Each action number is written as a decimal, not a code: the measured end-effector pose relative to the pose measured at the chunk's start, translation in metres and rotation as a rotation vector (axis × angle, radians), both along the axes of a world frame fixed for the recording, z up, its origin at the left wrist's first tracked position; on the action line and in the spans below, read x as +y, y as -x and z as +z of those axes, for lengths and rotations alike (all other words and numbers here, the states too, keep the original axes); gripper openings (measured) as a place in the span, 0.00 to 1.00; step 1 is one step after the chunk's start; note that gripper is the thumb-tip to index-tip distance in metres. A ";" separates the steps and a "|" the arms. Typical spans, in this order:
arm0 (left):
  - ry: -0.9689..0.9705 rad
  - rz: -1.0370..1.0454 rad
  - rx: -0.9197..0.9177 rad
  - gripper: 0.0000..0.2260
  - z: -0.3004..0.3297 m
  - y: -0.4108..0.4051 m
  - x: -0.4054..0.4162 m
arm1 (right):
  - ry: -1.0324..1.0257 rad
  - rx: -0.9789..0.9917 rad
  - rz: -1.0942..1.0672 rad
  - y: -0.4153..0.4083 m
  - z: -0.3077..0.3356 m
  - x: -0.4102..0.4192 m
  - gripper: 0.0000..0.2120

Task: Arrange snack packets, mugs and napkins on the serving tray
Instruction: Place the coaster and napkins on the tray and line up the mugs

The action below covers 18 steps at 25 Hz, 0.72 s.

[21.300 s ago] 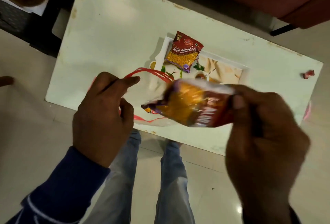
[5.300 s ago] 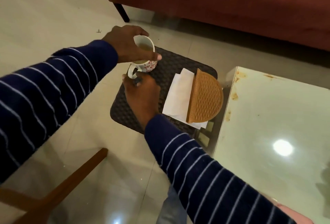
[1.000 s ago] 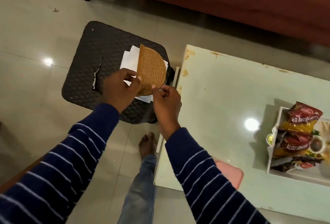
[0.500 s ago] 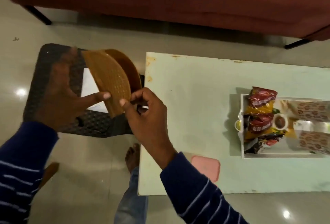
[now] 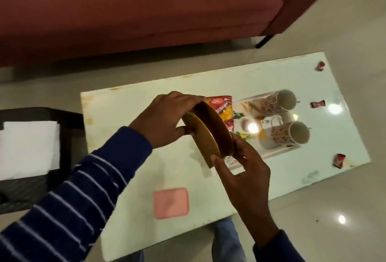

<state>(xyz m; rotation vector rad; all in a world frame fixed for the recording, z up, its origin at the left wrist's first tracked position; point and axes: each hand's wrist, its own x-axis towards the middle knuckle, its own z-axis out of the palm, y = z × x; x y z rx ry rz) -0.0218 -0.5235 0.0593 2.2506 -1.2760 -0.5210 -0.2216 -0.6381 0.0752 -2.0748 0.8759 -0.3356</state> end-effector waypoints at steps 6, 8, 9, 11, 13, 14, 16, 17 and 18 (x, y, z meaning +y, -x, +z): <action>-0.111 -0.102 -0.055 0.38 -0.030 0.056 -0.156 | 0.009 -0.020 -0.247 0.051 -0.035 -0.097 0.26; -0.139 -0.086 -0.021 0.38 -0.046 0.062 -0.186 | -0.020 -0.028 -0.272 0.056 -0.050 -0.119 0.25; -0.155 -0.079 0.001 0.37 -0.055 0.065 -0.199 | -0.038 -0.025 -0.286 0.056 -0.059 -0.130 0.25; -0.192 -0.060 0.035 0.36 -0.073 0.067 -0.220 | -0.073 -0.006 -0.302 0.054 -0.079 -0.148 0.25; -0.236 -0.045 0.065 0.36 -0.091 0.066 -0.236 | -0.117 0.014 -0.313 0.049 -0.099 -0.161 0.25; -0.249 -0.037 0.081 0.36 -0.098 0.065 -0.241 | -0.130 0.020 -0.311 0.047 -0.107 -0.165 0.26; -0.264 -0.025 0.107 0.36 -0.110 0.063 -0.249 | -0.145 0.035 -0.307 0.044 -0.123 -0.171 0.26; -0.268 -0.022 0.118 0.36 -0.114 0.062 -0.252 | -0.149 0.045 -0.305 0.043 -0.129 -0.175 0.26; -0.271 -0.022 0.128 0.36 -0.118 0.061 -0.253 | -0.145 0.055 -0.300 0.043 -0.135 -0.177 0.26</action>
